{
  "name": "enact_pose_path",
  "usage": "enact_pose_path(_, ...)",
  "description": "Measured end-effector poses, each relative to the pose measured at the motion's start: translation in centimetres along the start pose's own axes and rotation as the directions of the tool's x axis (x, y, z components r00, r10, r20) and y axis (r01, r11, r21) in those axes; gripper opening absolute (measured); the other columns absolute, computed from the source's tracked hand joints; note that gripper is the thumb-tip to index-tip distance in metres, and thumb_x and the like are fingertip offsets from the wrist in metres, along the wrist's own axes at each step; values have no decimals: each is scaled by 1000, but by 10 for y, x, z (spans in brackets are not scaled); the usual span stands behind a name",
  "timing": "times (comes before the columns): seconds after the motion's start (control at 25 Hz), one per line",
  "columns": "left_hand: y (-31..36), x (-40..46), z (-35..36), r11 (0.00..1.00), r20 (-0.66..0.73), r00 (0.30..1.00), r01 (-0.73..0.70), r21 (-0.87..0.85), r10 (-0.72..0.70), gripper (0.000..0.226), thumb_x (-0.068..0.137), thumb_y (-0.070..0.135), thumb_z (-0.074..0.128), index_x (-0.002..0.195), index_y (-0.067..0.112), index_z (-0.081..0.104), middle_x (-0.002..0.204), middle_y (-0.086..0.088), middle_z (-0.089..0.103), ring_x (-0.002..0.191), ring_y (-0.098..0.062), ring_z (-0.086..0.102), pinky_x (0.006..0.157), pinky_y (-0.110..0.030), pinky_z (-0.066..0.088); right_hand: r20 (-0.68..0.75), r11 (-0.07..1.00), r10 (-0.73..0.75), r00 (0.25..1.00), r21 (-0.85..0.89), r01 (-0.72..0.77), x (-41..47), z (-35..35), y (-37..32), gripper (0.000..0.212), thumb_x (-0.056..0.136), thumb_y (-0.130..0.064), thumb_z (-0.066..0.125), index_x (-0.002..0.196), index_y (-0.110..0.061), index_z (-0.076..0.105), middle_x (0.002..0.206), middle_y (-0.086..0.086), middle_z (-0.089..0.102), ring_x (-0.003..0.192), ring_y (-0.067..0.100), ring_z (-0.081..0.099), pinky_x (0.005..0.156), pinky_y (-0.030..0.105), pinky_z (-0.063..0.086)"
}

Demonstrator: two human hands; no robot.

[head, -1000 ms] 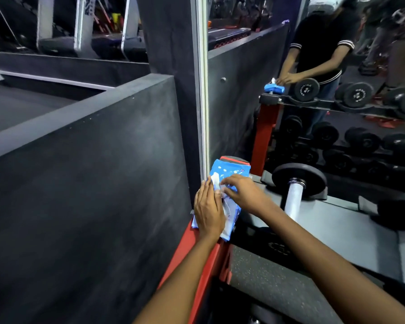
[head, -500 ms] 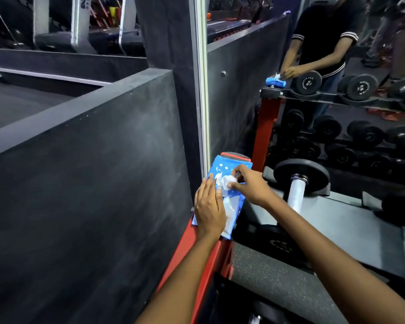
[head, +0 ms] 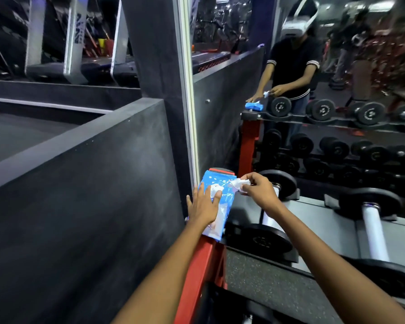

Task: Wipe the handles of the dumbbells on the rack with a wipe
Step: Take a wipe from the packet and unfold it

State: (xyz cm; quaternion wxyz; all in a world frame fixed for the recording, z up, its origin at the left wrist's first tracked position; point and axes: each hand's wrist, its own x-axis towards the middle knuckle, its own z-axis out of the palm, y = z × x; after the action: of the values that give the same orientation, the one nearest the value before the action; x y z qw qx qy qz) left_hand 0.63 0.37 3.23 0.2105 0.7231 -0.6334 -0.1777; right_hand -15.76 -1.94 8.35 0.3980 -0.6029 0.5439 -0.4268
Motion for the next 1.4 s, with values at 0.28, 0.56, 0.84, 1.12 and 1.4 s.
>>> enact_pose_path(0.28,111,-65,-50,512,210,977,156,-844,48,18,99,27,52,94,13,63,77,-1,65,61,-9,60,50,-15,45,-120,992,-84,989,87,95,-83,-64,-38,28,80,3,66,71,-19,50,72,1,55,68,15,52,63,29,47)
enact_pose_path(0.56,140,-122,-45,511,193,964,74,-857,183,21,101,12,48,82,14,56,64,7,64,50,0,61,51,-10,45,-177,813,152,972,582,-21,-153,-113,-41,27,93,-1,49,69,-13,46,69,3,51,60,10,55,55,18,51)
enact_pose_path(0.84,143,-151,-47,591,326,889,80,-802,321,8,94,8,60,97,1,64,68,0,62,51,-2,57,53,-12,47,-171,832,169,971,552,-48,-194,-102,-54,30,81,17,51,97,-9,53,86,8,55,71,18,58,52,24,51)
enact_pose_path(1.12,138,-163,-46,474,240,950,121,-872,198,18,98,2,45,91,7,60,83,-9,60,70,-16,57,54,-17,50,-81,746,212,974,657,-108,-221,-96,-57,11,88,-5,55,80,-10,61,75,4,61,62,13,59,58,24,46)
enact_pose_path(1.4,131,-168,-46,518,-67,976,-168,-839,209,19,96,4,50,87,20,54,82,5,56,79,-12,53,68,-17,43,-104,969,141,985,218,-116,-238,-83,-59,17,92,-7,49,83,-9,63,72,2,57,65,12,50,58,21,39)
